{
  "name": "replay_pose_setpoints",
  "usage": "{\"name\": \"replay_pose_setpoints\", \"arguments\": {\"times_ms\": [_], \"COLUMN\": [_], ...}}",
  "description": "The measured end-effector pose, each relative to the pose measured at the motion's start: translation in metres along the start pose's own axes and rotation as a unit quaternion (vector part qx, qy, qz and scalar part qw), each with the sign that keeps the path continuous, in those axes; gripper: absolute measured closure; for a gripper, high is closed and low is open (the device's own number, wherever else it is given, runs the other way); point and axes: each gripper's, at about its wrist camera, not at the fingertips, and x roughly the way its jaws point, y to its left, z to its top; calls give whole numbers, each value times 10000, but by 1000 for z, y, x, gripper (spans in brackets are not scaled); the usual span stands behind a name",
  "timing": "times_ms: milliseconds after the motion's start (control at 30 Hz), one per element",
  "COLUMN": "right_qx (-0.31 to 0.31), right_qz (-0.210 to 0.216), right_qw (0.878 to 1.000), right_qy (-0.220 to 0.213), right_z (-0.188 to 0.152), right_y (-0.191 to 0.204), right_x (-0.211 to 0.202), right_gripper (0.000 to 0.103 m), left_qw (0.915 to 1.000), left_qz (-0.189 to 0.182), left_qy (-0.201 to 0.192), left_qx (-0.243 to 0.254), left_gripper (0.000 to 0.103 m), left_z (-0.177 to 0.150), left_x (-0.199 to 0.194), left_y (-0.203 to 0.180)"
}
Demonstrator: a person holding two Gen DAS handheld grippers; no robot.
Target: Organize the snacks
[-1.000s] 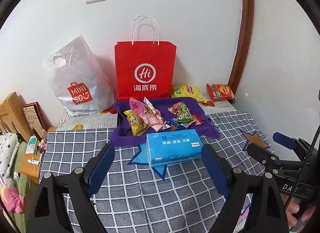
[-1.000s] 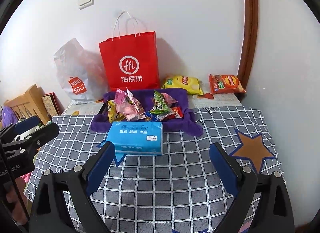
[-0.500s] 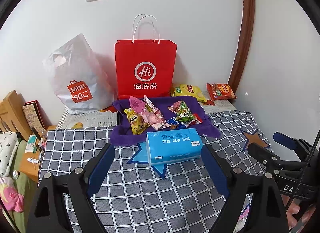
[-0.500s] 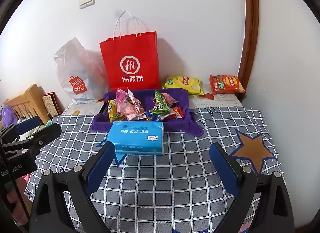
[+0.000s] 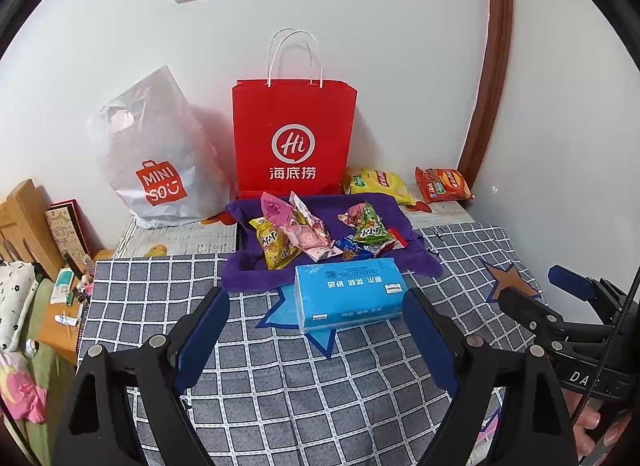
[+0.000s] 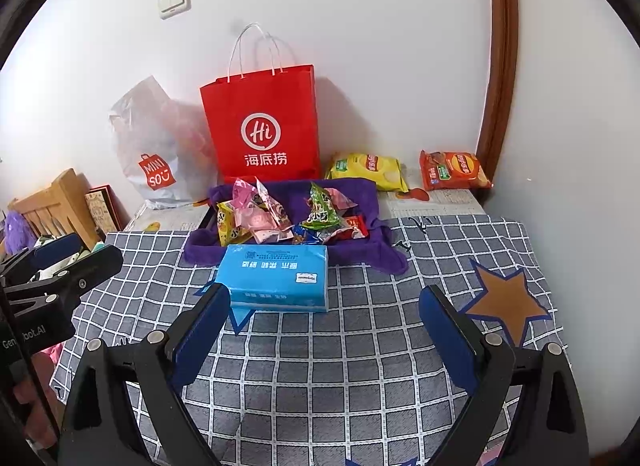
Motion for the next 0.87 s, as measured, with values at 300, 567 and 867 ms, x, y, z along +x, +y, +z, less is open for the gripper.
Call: {"name": "replay_pose_setpoints", "arguments": {"times_ms": [300, 567, 867], "right_qx": [9, 5, 5], "right_qz": [-1, 6, 0], "right_qw": [10000, 10000, 10000], "right_qy": [4, 40, 60], "right_z": [0, 1, 4], "right_y": [0, 0, 2], "right_x": [0, 4, 9], "right_gripper": [9, 9, 9], "left_qw": [10000, 10000, 10000], "left_qz": [13, 31, 5], "left_qy": [23, 45, 51], "left_qx": [-17, -69, -77], "left_gripper": [15, 15, 15], "left_z": [0, -1, 2], "left_x": [3, 6, 11], "left_y": [1, 5, 6]}}
